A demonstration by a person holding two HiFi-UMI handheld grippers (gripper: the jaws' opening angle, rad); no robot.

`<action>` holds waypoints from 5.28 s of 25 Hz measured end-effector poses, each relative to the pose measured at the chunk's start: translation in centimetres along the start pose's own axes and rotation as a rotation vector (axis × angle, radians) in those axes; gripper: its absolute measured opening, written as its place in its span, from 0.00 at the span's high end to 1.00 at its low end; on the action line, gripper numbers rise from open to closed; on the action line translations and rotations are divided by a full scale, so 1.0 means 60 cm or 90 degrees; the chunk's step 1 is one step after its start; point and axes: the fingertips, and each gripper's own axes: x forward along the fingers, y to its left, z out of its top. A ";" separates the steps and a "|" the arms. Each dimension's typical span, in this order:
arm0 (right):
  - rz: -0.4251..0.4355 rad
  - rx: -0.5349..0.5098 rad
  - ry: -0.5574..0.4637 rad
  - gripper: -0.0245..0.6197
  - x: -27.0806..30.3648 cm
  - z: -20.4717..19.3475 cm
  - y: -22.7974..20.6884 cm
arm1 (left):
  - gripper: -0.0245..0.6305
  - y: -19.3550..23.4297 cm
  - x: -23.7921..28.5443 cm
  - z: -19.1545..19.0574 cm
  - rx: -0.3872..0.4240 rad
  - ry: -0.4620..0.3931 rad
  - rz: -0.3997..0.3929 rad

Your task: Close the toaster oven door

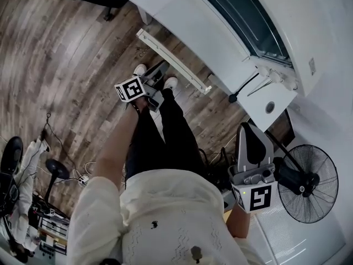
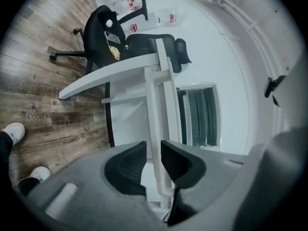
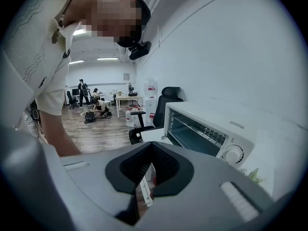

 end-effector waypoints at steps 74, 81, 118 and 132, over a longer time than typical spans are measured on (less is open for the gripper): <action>-0.073 -0.017 0.044 0.95 0.009 -0.025 0.005 | 0.71 -0.081 -0.005 0.009 0.015 0.094 -0.191; -0.021 -0.054 0.105 0.95 0.070 -0.078 0.032 | 0.71 -0.091 -0.009 0.014 0.025 0.101 -0.187; -0.075 -0.277 0.366 0.84 0.221 -0.303 0.074 | 0.68 -0.151 -0.025 0.014 0.034 0.183 -0.206; -0.070 -0.258 0.386 0.85 0.212 -0.287 0.069 | 0.68 -0.174 -0.028 0.008 0.115 0.280 -0.197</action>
